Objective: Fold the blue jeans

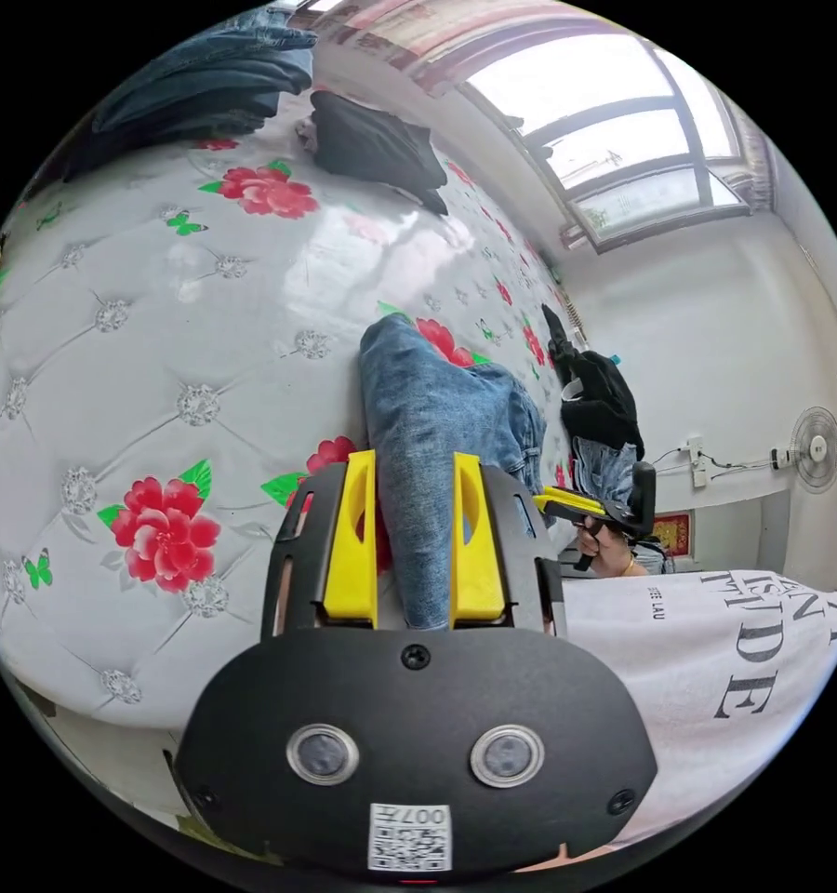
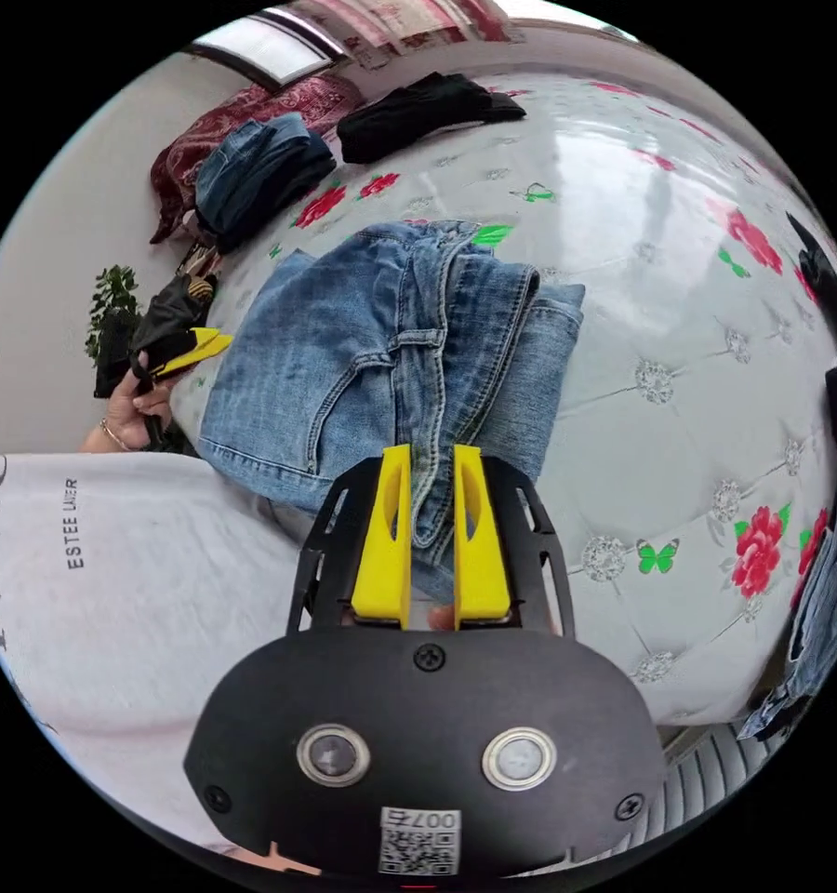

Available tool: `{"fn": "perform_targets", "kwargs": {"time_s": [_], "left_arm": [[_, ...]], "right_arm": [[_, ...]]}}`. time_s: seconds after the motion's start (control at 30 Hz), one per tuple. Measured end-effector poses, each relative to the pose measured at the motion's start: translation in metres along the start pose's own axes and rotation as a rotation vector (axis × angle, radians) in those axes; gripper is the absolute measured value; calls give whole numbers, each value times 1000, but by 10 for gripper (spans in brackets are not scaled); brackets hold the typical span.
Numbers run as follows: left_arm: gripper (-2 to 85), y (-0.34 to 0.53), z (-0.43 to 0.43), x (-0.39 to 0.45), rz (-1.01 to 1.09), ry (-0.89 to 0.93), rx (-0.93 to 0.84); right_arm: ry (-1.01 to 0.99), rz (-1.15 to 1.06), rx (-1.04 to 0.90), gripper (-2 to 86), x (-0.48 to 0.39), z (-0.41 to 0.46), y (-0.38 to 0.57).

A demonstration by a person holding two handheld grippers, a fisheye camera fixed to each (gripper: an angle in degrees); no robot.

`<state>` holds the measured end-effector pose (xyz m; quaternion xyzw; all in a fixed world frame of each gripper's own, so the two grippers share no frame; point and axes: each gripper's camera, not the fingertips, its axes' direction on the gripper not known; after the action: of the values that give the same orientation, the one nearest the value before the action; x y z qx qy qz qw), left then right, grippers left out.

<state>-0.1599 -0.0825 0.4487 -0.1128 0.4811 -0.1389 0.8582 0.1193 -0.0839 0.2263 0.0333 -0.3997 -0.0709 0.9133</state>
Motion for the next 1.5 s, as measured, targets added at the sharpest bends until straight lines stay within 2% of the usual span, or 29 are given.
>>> {"fn": "perform_targets", "kwargs": {"time_s": [0.1, 0.23, 0.33, 0.47, 0.6, 0.7, 0.83, 1.1, 1.3, 1.4, 1.5], "left_arm": [[121, -12, 6, -6, 6, 14, -32], [133, -28, 14, -13, 51, 8, -82], [145, -36, 35, -21, 36, 70, -155], [155, -43, 62, -19, 55, 114, -227], [144, -48, 86, -18, 58, 128, -273], [88, -58, 90, -20, 70, 140, -308], [26, -76, 77, -14, 72, 179, -256], [5, -147, 33, 20, 186, 198, -126], [7, -256, -20, 37, 294, 193, 73], [16, -337, -50, 52, 353, 124, 186], [42, -425, -66, 37, 217, 131, 283]], "right_arm": [[-39, -45, 107, 50, -4, -44, 12], [129, -22, 128, 59, -1, -61, 32], [18, 155, 32, 82, 37, -43, 33], [-259, 355, 138, 110, 93, -50, 40], [-477, 427, 54, 111, 127, -19, 39], [-486, 420, 31, 95, 130, -14, 33], [-478, 330, 24, 64, 121, -33, 13], [-459, 127, 106, 43, 96, -95, -78], [-470, -53, 210, 38, 80, -151, -214], [-382, -175, 276, 36, 53, -181, -305], [-289, -143, 375, 33, 37, -192, -389]]}}
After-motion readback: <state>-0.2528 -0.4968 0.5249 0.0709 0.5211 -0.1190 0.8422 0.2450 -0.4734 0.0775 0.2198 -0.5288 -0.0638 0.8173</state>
